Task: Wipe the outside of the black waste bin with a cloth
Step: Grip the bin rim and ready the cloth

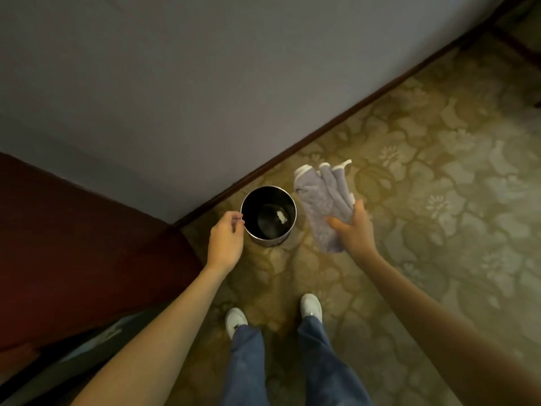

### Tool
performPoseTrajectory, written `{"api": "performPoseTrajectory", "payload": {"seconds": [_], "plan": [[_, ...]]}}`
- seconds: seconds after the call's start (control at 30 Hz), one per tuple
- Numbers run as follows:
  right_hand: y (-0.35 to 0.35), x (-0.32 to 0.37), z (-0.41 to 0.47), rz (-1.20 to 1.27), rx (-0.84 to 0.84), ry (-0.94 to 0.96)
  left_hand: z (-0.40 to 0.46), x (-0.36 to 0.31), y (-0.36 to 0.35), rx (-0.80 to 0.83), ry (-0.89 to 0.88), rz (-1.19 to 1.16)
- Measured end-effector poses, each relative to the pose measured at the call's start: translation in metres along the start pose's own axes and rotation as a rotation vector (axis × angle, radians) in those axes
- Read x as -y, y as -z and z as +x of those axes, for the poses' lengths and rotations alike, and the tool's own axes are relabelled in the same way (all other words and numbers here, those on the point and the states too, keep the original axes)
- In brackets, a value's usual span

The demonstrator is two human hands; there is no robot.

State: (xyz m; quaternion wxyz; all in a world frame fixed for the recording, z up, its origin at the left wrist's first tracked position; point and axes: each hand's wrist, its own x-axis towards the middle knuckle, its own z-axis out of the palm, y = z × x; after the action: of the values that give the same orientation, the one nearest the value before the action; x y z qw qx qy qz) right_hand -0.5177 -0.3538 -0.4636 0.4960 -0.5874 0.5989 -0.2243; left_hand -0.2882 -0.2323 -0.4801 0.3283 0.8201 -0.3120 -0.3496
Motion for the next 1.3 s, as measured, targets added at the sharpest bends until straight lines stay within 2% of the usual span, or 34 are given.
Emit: {"api": "performPoseTrajectory", "payload": {"seconds": [0.13,0.27,0.53,0.67,0.87,1.0,1.13,1.2,1.3], "plan": [[-0.03,-0.061,0.004,0.145,-0.11,-0.19,0.019,0.052,-0.024,0.077,0.019,0.027],[-0.058,-0.121,0.018,0.303,-0.135,-0.308,0.041,0.105,-0.057,0.129,0.027,0.051],[-0.103,-0.246,0.074,0.516,-0.207,-0.407,0.094,0.19,-0.155,0.135,-0.002,-0.016],[-0.12,-0.317,0.11,0.498,-0.277,-0.407,0.121,0.217,-0.208,0.08,-0.099,-0.037],[-0.15,-0.4,0.179,0.375,-0.306,-0.385,0.175,0.236,-0.261,0.047,-0.37,0.074],[-0.165,-0.426,0.224,0.432,-0.305,-0.273,0.206,0.237,-0.281,0.029,-0.474,0.135],[-0.164,-0.433,0.254,0.477,-0.254,-0.147,0.217,0.238,-0.289,-0.006,-0.601,0.319],[-0.158,-0.429,0.262,0.45,-0.256,-0.09,0.217,0.234,-0.287,0.049,-0.582,0.398],[-0.146,-0.421,0.266,0.437,-0.247,-0.086,0.216,0.224,-0.277,0.242,-0.468,0.529]]}}
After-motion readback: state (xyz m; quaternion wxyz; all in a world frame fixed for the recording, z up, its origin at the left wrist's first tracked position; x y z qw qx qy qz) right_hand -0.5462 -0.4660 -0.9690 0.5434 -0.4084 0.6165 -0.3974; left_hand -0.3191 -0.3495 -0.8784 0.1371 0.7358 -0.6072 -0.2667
